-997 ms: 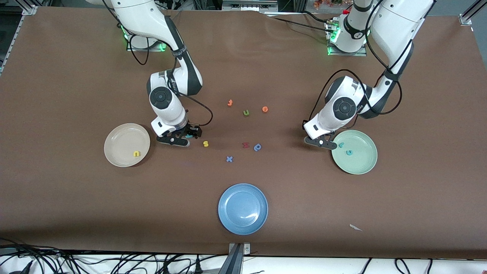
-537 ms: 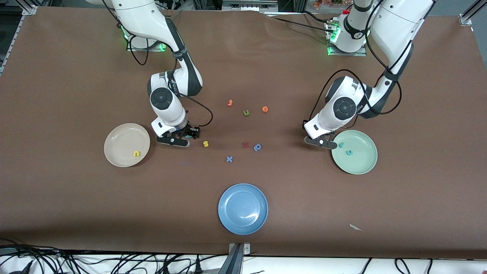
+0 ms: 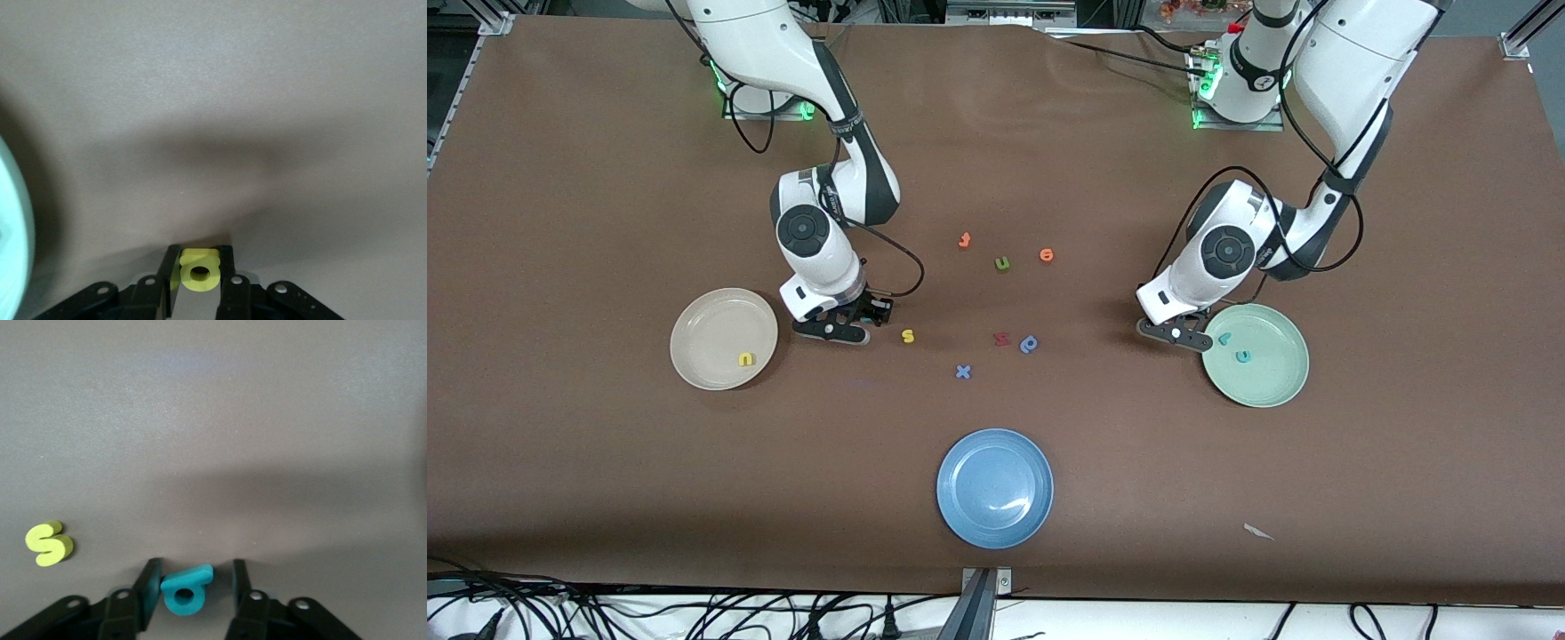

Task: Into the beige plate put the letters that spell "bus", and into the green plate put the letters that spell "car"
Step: 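Drop a on green plate with the left gripper while the right gripper grasps b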

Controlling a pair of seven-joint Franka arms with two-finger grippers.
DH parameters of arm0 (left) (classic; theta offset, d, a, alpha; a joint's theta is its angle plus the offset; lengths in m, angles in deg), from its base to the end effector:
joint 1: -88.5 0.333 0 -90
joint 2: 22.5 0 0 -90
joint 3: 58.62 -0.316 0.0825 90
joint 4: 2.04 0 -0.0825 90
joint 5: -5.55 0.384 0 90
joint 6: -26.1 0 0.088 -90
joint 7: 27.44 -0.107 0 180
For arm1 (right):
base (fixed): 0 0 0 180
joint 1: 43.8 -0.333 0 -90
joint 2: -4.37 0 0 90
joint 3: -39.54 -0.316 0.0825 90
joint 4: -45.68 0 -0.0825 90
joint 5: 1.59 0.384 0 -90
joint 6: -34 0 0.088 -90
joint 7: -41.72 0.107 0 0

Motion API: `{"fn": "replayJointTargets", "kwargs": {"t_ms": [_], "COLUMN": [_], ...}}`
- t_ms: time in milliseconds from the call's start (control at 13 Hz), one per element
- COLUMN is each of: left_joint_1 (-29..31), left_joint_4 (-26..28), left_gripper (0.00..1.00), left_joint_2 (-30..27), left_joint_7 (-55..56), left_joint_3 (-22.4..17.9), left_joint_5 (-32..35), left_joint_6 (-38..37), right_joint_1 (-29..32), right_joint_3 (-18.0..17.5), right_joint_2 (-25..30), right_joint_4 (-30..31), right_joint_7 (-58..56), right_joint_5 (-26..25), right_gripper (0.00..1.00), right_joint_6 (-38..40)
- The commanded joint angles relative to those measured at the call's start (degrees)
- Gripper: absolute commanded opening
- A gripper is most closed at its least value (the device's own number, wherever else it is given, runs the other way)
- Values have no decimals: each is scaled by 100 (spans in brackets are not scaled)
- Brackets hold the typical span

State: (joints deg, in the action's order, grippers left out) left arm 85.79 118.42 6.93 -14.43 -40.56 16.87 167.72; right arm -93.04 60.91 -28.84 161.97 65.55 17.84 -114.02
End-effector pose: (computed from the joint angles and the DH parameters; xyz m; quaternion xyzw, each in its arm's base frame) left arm 0.5289 -0.2043 0.1723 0.9893 -0.1335 -0.0581 0.0040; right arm 0.5314 0.2765 0.1770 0.9967 -0.0787 0.0198 0.0004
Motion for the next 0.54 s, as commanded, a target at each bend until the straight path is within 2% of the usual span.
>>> {"fn": "replayJointTargets", "kwargs": {"t_ms": [0,230,384,460], "left_joint_1": [87,87,148,331], "left_joint_4": [-40,-495,-952,-1032], "left_gripper": [2,4,4,10], "left_joint_2": [-173,-578,-605,-579], "left_joint_7": [35,-122,-656,-911], "left_joint_3": [39,57,4,-14], "left_joint_5": [231,231,231,248], "left_joint_6": [-169,-1396,-2013,-2076], "right_joint_1": [-6,-6,-6,-6], "right_joint_3": [-44,-71,-71,-79], "right_joint_2": [-28,-20,-28,-28], "right_joint_4": [-36,-36,-36,-36], "right_joint_7": [-54,-45,-45,-45], "right_joint_5": [96,105,105,105], "right_gripper": [47,44,43,42], "right_joint_6": [2,11,11,11]}}
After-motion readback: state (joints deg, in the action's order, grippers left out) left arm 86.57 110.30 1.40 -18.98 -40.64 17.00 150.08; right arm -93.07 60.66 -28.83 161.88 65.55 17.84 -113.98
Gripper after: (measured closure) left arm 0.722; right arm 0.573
